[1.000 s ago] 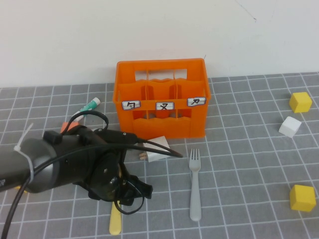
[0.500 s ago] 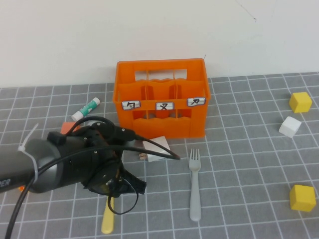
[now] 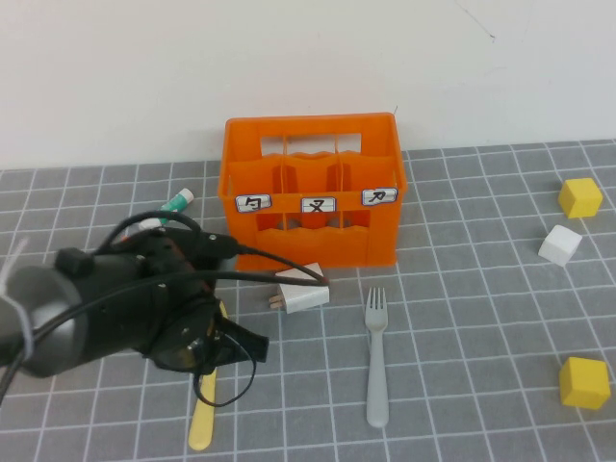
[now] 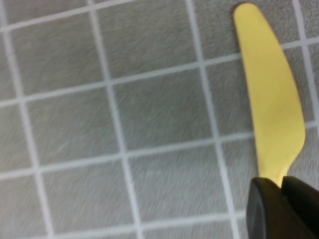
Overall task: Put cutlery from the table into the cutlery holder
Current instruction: Pick up the knife
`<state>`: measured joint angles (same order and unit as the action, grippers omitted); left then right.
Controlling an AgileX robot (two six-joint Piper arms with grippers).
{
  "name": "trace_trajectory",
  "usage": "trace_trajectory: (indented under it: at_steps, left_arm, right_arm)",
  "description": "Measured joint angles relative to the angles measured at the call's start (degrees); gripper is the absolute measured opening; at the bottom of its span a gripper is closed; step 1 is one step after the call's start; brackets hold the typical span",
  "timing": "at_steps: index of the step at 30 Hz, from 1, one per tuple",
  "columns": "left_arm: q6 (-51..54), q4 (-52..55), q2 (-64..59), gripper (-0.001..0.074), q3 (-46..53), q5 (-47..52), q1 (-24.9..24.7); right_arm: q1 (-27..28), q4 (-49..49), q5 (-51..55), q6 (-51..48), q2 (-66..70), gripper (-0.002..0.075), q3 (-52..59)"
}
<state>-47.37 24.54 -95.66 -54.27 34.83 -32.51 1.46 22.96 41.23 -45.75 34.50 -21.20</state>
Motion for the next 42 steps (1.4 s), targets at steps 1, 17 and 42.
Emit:
trace_trajectory:
  at_steps: [1, 17, 42]
  left_arm:
    - [0.2, -0.6, 0.6, 0.0054, 0.0, 0.9, 0.0]
    - [2.0, -8.4, -2.0, 0.0165, 0.0, 2.3, 0.0]
    - [9.8, -8.7, -5.0, 0.0274, -0.6, 1.9, 0.0]
  right_arm:
    - [0.0, 0.1, 0.0, -0.1, 0.0, -0.0003, 0.0]
    - [0.0, 2.2, 0.0, -1.2, 0.0, -0.0003, 0.0]
    - [0.0, 3.3, 0.0, -2.0, 0.0, -0.0003, 0.0]
